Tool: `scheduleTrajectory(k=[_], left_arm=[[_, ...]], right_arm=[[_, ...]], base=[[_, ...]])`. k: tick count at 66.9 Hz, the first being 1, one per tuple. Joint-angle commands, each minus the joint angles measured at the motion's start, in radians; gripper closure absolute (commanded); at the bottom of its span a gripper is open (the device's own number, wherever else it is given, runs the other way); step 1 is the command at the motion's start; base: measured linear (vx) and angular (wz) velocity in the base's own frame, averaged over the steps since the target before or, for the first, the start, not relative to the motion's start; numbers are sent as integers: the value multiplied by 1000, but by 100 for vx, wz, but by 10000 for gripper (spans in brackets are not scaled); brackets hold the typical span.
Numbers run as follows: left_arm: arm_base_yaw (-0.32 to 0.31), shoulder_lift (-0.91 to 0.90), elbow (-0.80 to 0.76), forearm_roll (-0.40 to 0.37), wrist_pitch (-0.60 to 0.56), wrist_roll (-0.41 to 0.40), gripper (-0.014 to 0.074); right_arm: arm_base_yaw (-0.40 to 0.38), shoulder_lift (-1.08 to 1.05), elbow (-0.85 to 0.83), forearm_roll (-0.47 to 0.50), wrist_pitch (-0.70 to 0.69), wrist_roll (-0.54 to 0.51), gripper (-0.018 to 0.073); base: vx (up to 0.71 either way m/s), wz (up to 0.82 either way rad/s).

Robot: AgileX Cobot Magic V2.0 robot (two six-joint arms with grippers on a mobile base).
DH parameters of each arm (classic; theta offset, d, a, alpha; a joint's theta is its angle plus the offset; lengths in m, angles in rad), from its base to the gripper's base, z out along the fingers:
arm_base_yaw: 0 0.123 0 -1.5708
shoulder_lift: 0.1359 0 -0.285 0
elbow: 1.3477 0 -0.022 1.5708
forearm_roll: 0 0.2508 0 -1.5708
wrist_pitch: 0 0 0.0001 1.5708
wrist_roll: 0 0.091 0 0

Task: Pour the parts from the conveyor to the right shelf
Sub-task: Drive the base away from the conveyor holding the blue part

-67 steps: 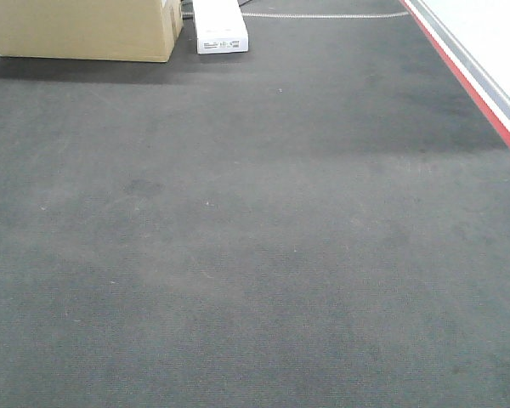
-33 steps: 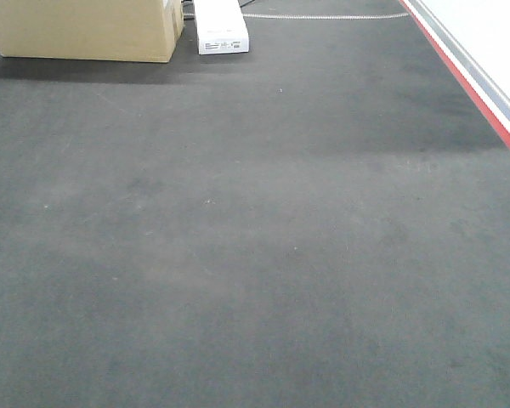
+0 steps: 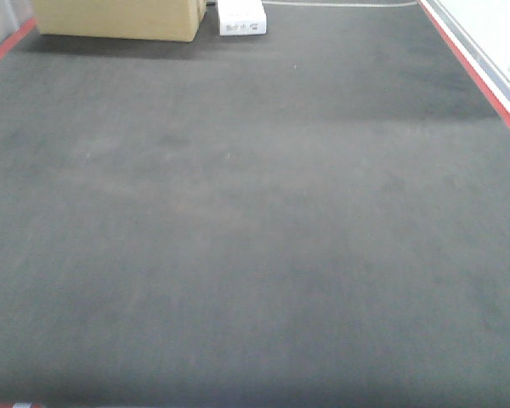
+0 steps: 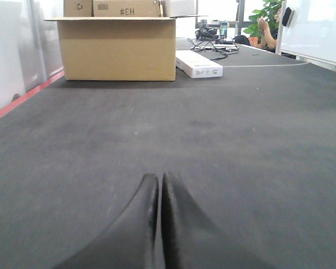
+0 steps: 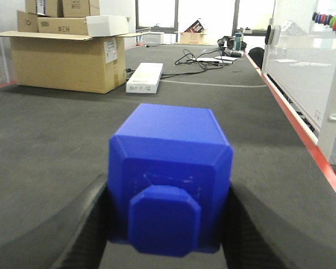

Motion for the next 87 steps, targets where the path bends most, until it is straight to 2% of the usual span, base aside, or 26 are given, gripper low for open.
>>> scheduleTrajectory(k=[1,53,87], left_arm=[[-6,-12,-19,-6,-79,-8,603],[-6,-12,-19,-6,-79,-8,603],[-6,-12,-19,-6,-79,-8,603]], right_arm=[[-4,14,-26,-17,-83,-7,564],[-4,14,-26,-17,-83,-7,564],[-4,14,-26,-17,-83,-7,564]], base=[[-37,6],[-37,1],[-23,-7]])
